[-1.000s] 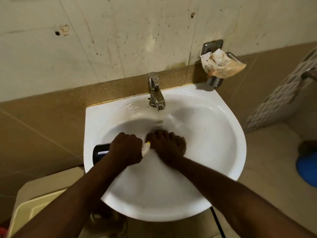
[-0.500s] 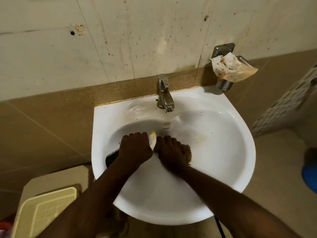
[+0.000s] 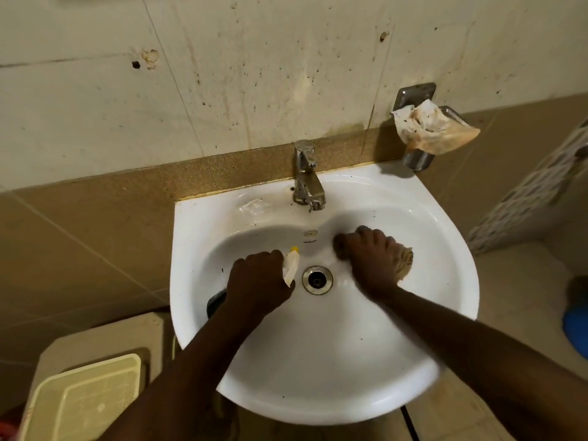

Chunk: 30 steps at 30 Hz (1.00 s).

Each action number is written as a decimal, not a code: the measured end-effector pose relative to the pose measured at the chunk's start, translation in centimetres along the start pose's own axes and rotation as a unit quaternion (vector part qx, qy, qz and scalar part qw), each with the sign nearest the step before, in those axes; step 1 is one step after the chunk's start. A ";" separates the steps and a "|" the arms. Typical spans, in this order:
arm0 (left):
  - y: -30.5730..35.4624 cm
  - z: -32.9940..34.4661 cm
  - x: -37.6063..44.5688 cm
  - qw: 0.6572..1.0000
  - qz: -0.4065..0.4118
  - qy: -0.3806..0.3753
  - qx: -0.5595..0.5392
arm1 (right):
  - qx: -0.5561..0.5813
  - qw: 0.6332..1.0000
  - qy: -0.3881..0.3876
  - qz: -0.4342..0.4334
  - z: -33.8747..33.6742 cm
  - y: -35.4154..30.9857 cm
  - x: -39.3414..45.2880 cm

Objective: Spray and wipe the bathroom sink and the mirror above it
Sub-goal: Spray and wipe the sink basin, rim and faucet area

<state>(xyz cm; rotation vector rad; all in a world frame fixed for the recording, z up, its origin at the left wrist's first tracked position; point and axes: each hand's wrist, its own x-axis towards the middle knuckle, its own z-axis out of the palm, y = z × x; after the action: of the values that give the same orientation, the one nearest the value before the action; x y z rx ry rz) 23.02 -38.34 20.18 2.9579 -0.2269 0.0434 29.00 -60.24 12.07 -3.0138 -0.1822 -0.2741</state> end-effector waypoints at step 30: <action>-1.2 0.1 -1.4 0.835 -0.336 0.114 -0.420 | -0.017 0.885 0.271 -0.377 1.3 -13.5 3.4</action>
<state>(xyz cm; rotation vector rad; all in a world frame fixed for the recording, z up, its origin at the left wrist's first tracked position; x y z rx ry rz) 21.79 -37.00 19.87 1.9722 0.6606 0.1538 30.81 -46.43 12.76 -2.5928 -1.2786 -1.1555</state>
